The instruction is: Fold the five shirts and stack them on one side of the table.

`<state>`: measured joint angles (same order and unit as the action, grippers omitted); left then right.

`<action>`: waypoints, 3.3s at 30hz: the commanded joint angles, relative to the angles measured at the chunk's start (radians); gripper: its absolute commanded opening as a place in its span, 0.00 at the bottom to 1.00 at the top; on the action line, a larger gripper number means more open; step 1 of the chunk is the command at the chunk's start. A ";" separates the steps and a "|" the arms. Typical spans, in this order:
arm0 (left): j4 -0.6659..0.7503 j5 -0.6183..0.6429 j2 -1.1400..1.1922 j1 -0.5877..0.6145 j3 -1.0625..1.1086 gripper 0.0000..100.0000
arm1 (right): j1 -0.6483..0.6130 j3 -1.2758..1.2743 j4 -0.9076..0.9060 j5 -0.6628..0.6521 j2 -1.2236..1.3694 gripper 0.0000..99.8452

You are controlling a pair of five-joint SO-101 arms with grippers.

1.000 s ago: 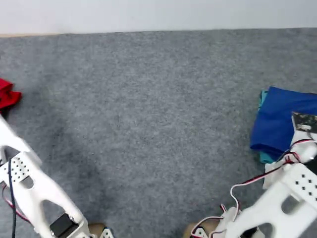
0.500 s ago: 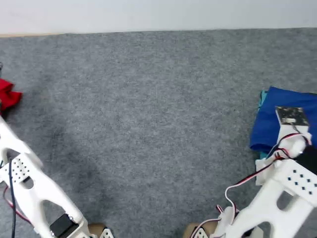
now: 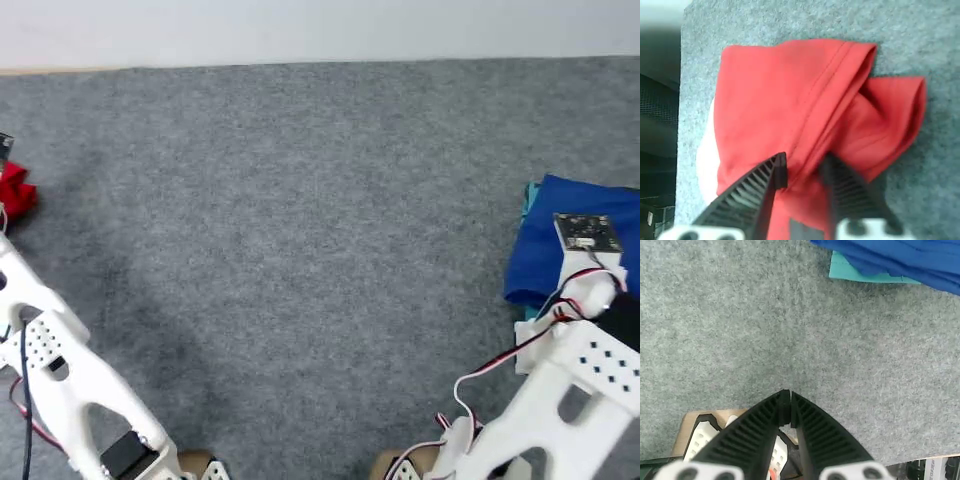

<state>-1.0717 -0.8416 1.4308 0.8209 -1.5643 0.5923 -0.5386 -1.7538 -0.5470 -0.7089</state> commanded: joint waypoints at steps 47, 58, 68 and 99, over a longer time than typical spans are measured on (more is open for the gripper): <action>-0.601 0.322 -1.011 -0.279 0.739 0.23 | -0.008 0.006 -0.028 0.002 -0.024 0.01; -0.482 0.321 -1.013 -0.365 0.958 0.23 | -0.008 0.006 -0.028 0.002 -0.022 0.01; -0.318 0.368 -0.954 -0.562 1.009 0.23 | -0.008 -0.057 -0.027 0.002 -0.030 0.01; -0.683 0.348 -0.821 -0.657 0.357 0.00 | -0.008 -0.074 0.024 -0.005 -0.033 0.01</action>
<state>-1.7254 -0.4918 0.6836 0.1703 -1.1116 0.5923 -0.6229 -1.7384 -0.5470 -0.7150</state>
